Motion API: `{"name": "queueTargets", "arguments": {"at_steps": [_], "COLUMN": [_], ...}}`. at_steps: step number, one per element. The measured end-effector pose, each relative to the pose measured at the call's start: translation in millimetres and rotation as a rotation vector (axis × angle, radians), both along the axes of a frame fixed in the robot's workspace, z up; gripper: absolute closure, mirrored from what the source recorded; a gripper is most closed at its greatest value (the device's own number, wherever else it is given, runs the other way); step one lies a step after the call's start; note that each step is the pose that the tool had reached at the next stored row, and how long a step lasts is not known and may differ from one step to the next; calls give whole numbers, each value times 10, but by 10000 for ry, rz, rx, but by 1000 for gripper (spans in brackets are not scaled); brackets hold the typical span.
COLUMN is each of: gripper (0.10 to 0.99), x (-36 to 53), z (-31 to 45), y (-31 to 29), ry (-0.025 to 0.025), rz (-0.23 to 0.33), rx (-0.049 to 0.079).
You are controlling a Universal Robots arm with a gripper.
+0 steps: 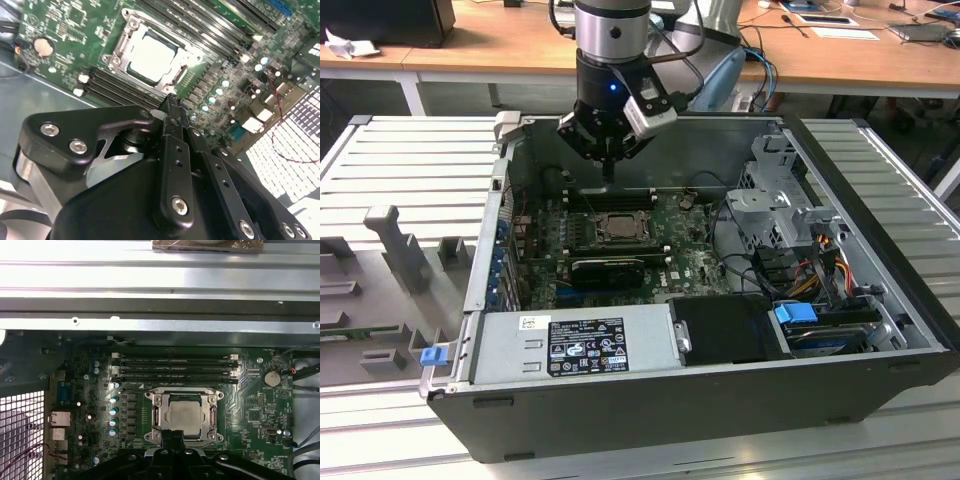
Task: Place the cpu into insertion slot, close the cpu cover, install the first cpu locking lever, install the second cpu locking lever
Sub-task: 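Install the first cpu locking lever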
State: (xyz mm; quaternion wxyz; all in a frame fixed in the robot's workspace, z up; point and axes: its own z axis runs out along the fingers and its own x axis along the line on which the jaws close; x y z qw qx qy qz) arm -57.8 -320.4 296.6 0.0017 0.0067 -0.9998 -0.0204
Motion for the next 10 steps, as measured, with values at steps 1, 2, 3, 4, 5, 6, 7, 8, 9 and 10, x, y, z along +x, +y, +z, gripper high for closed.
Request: {"name": "queueTargets", "arguments": {"at_steps": [1,2,3,4,5,6,7,8,9,10], "gripper": [980,980,980,980,980,980,980,980,980,980], "x": [-35,-58,-83,-86,-86,-87,-94,-110,-132,-157], "z": [-11,-19,-37,-51,-73,-87,-98,-108,-118,-129], "y": [0,-1,-1,-1,-1,-1,-1,-1,-1,-1], "ry": [-8,-13,-15,-16,-15,-19,-26,-35,-46,-52], "rz": [5,7,33,111,391,552,589,603,609,609], "rx": [10,15,21,22,22,23,23,23,23,26]}}
